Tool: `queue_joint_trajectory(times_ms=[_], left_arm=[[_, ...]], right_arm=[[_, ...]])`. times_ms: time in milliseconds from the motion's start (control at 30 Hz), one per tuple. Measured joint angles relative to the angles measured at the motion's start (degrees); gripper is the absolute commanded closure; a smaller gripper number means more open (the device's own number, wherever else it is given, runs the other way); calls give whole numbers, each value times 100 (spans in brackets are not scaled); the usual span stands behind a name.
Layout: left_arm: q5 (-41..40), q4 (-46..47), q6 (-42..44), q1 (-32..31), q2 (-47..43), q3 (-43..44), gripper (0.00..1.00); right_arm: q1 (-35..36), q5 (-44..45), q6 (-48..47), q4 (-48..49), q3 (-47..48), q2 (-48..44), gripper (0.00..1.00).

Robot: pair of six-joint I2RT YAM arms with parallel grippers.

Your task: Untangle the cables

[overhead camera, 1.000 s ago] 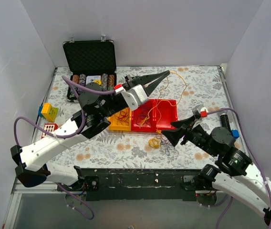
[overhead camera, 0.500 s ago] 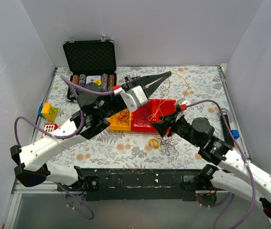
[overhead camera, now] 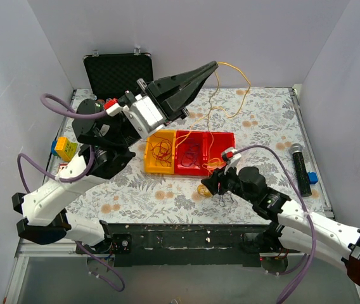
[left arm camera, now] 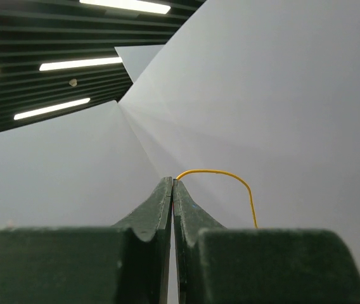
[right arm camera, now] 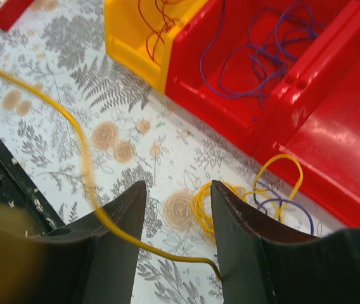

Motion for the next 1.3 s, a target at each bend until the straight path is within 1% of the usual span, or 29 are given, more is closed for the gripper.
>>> queue_joint_trajectory(times_ms=[67,167,267,300,333,700,867,967,1067,1200,1300], left_arm=[[0,0,0,-11,68,168,100],[-2,-7,0,-17,199,459,100],[-4,-4,11,-17,315,758,100],[-4,0,20,-17,350,863,100],[-4,2,24,-17,376,951,100],[-2,66,273,-17,470,1309,100],[42,221,719,-17,619,1543,100],[142,407,1156,-17,702,1685,100],[245,673,1591,-17,750,1790,100],[339,920,2107,-17,852,2149,100],[348,1043,2387,-17,861,2367,100]], right_arm=[[0,-24,74,105,-190,66,51],[0,-79,208,212,-566,79,65],[0,-105,352,229,-927,59,82],[0,-122,396,232,-1021,35,91],[0,-131,444,223,-1093,11,98],[0,-251,835,79,-1574,-603,99],[0,-208,1038,-146,-1770,-809,99],[0,-142,1121,-170,-1770,-671,99],[-2,-111,1239,-129,-1749,-289,99],[0,-83,1327,-96,-1399,398,99],[0,-79,1364,-42,-1224,706,99]])
